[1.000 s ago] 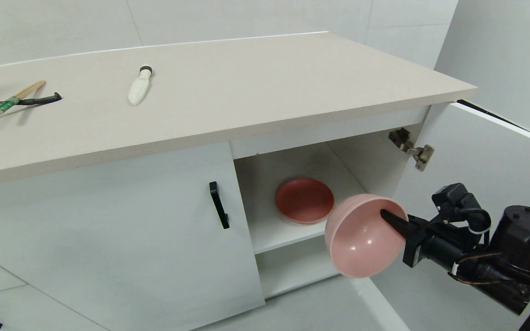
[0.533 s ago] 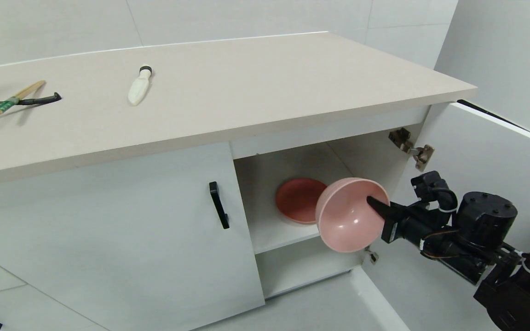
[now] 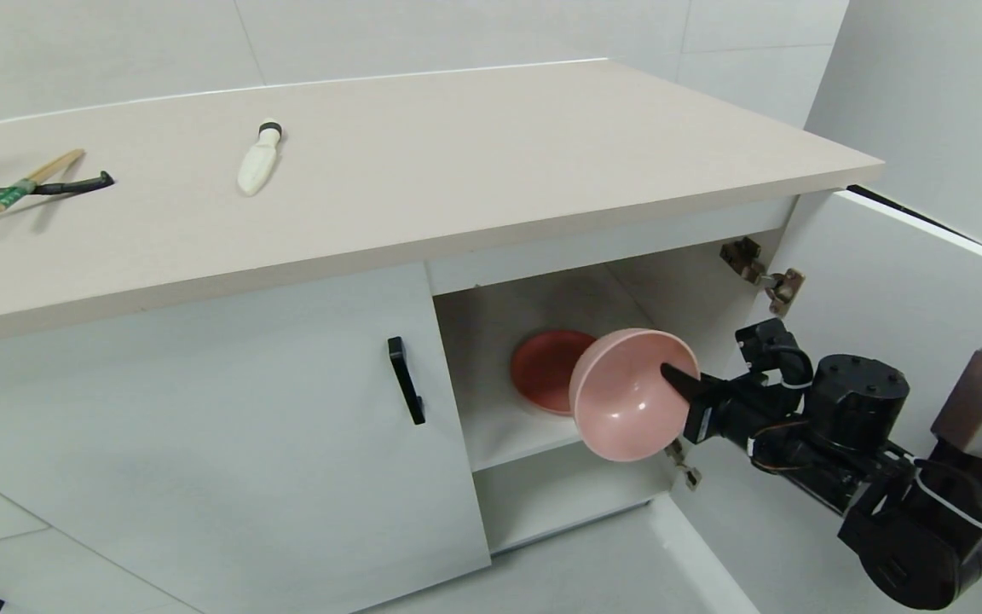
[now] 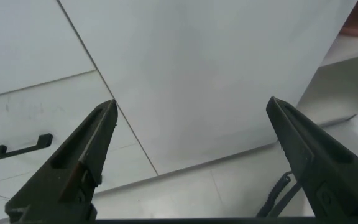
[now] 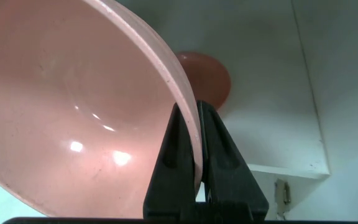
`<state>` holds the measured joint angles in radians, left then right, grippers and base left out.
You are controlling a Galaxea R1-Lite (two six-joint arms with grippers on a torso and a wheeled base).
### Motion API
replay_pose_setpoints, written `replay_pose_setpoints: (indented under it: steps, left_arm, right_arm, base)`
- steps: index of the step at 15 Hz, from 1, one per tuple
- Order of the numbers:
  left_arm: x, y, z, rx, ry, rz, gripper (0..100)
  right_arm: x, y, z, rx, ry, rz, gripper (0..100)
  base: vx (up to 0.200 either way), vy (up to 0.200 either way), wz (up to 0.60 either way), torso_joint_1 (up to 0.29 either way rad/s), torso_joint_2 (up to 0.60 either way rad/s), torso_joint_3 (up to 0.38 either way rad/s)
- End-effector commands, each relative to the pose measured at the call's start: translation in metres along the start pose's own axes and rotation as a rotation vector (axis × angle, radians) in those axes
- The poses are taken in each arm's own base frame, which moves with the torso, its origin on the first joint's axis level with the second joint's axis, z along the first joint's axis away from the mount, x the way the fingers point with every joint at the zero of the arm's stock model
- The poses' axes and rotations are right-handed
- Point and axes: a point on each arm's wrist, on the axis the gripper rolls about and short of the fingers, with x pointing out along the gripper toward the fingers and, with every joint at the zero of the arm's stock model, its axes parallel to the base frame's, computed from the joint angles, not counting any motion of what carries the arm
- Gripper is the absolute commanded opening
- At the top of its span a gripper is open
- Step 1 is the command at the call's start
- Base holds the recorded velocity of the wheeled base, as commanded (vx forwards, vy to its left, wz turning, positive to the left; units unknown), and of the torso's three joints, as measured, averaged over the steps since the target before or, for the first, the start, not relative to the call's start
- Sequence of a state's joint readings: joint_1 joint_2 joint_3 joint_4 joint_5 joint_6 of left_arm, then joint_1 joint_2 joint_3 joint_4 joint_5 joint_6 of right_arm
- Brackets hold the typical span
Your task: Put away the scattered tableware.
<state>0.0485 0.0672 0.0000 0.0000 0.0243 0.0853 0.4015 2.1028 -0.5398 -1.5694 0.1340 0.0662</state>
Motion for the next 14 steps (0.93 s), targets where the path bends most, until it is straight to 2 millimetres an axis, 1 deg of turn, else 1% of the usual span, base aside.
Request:
replay_pose_setpoints:
  steps: [1,4,6,7,14]
  left_arm:
    - [0.0,0.0,0.0,-0.001,0.006,-0.001,100]
    - [-0.001,0.0,0.0,-0.013,-0.009,-0.014,100]
    - [-0.001,0.0,0.0,-0.045,-0.021,-0.022,100]
    - [-0.001,0.0,0.0,-0.052,-0.021,-0.022,100]
    - [-0.003,0.001,-0.001,-0.056,-0.046,-0.035,100]
  right_arm:
    - [0.019,-0.002,-0.008,-0.002,-0.016,0.004,0]
    - [0.039,-0.004,-0.015,-0.004,-0.041,0.004,0]
    - [0.04,-0.002,-0.02,-0.001,-0.028,0.009,0]
    - [0.04,-0.002,-0.019,-0.001,-0.03,0.01,0]
    - [0.04,-0.002,-0.016,-0.003,-0.037,0.008,0]
  base:
    - [0.0,0.0,0.0,0.0,0.0,0.0]
    - [0.0,0.0,0.0,0.0,0.0,0.0]
    - [0.0,0.0,0.0,0.0,0.0,0.0]
    - [0.0,0.2,0.0,0.007,0.0,0.002]
    - [0.0,0.0,0.0,0.0,0.0,0.0]
